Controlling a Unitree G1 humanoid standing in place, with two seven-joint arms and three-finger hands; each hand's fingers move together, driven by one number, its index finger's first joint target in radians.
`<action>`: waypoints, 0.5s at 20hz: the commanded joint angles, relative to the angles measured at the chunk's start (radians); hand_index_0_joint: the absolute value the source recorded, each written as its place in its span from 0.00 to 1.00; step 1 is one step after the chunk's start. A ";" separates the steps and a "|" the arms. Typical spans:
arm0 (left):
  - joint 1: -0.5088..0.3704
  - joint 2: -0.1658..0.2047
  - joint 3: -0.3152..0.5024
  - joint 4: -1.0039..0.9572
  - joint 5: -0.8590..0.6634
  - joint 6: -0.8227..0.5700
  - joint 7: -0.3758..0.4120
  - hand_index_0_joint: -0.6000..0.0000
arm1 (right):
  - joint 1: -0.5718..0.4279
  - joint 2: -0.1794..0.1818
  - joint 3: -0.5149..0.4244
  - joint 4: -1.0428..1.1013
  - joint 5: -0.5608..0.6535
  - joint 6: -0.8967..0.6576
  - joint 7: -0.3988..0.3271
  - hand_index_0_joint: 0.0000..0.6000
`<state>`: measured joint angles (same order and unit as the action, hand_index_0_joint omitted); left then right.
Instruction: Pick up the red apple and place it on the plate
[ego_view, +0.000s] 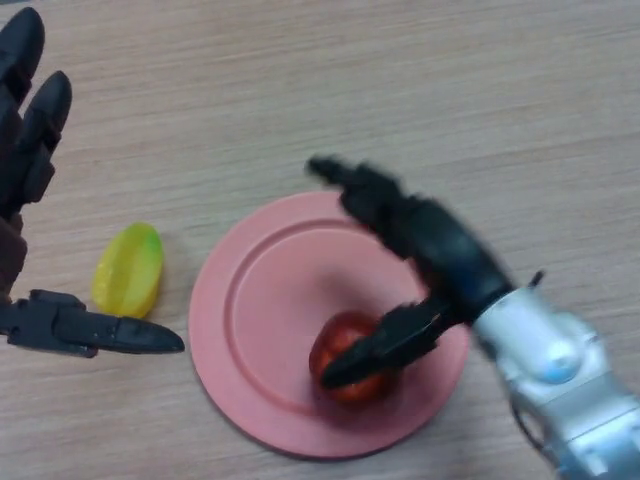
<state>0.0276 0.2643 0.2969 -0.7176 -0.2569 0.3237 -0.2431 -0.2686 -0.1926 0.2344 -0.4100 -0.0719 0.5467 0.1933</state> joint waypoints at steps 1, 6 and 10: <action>-0.026 0.029 0.014 -0.030 0.053 -0.104 0.014 1.00 | 0.010 -0.004 -0.193 -0.161 0.077 -0.072 0.068 0.00; -0.083 0.053 0.010 0.015 0.024 -0.056 0.043 1.00 | 0.031 -0.104 -0.375 -0.254 0.326 -0.024 0.015 0.00; -0.121 0.067 -0.031 0.015 0.049 -0.014 0.077 1.00 | 0.089 -0.142 -0.408 -0.301 0.321 -0.106 0.083 0.00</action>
<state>-0.0684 0.2921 0.2239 -0.6601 -0.2198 0.3915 -0.1833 -0.1483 -0.3110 -0.1220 -0.6509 0.1988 0.5904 0.2772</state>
